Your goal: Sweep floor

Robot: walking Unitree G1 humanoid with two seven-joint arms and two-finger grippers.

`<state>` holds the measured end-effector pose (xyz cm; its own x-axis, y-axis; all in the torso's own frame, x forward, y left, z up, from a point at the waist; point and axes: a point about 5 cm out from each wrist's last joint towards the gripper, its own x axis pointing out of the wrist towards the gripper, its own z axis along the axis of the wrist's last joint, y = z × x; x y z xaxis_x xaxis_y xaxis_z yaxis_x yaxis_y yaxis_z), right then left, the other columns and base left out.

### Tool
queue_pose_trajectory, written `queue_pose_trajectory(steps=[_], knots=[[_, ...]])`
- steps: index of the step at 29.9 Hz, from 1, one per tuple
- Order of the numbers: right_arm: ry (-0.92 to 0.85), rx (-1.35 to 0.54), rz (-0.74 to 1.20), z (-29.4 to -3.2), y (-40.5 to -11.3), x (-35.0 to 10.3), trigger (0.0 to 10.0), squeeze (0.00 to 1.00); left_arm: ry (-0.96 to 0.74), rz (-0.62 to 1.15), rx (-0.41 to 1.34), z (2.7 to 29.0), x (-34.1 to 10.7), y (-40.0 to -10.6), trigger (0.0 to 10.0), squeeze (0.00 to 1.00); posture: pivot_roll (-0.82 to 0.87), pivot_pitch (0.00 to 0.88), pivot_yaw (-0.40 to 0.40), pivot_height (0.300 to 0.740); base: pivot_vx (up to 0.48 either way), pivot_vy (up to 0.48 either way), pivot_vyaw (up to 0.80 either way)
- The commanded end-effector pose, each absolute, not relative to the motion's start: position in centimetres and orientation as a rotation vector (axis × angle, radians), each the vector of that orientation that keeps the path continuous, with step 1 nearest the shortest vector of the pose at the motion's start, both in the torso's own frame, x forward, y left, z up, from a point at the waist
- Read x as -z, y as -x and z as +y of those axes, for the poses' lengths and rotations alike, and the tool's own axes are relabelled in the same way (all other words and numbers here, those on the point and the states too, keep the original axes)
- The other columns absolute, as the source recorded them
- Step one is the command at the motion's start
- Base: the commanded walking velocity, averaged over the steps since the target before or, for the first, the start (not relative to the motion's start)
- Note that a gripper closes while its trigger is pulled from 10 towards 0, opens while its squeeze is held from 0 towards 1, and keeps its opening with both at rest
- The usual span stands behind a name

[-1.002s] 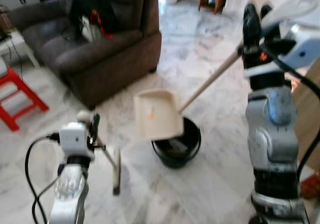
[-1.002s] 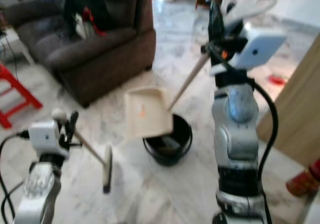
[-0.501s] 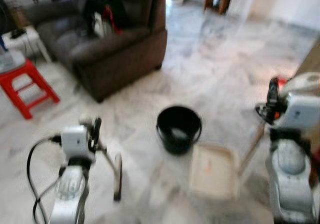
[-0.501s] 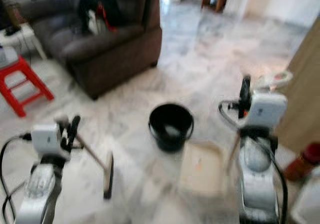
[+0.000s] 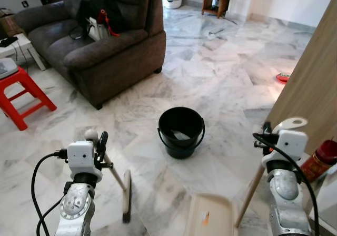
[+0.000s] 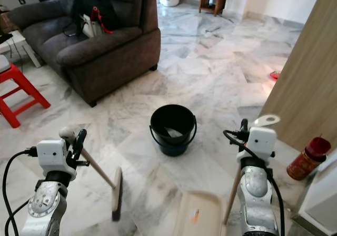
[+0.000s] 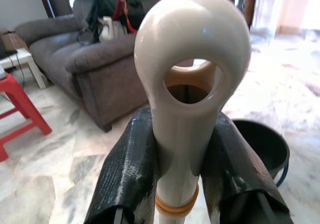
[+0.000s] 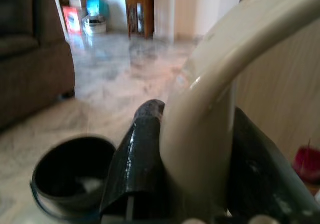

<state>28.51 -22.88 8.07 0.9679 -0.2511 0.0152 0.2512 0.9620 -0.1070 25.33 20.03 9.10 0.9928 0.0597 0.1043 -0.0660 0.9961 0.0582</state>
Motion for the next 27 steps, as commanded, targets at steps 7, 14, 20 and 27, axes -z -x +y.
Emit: queue_pose_trajectory(steps=[7, 14, 20, 27], knots=[[0.057, 0.217, -0.075, -22.9, -29.4, -8.5, 10.0, 0.0, -0.088, -0.118, -0.086, 21.1, -8.6, -25.2, 10.0, 0.0, 0.04, 0.007, 0.039, 0.74, 0.0, 0.0, 0.0], [0.021, 0.208, -0.086, -22.9, -29.8, -8.3, 10.0, 0.0, -0.089, -0.109, -0.076, 21.0, -8.0, -25.6, 10.0, 0.0, 0.03, 0.0, 0.033, 0.74, 0.0, 0.0, -0.37], [0.025, 0.183, -0.067, -22.6, -29.8, -7.6, 10.0, 0.0, -0.081, -0.119, -0.082, 20.7, -8.0, -25.8, 10.0, 0.0, 0.04, 0.0, 0.023, 0.74, 0.0, 0.0, -0.8], [0.018, 0.187, -0.07, -22.5, -29.8, -7.4, 10.0, 0.0, -0.08, -0.133, -0.077, 20.7, -8.0, -26.3, 10.0, 0.0, 0.05, 0.0, 0.015, 0.74, 0.0, 0.0, -0.8]])
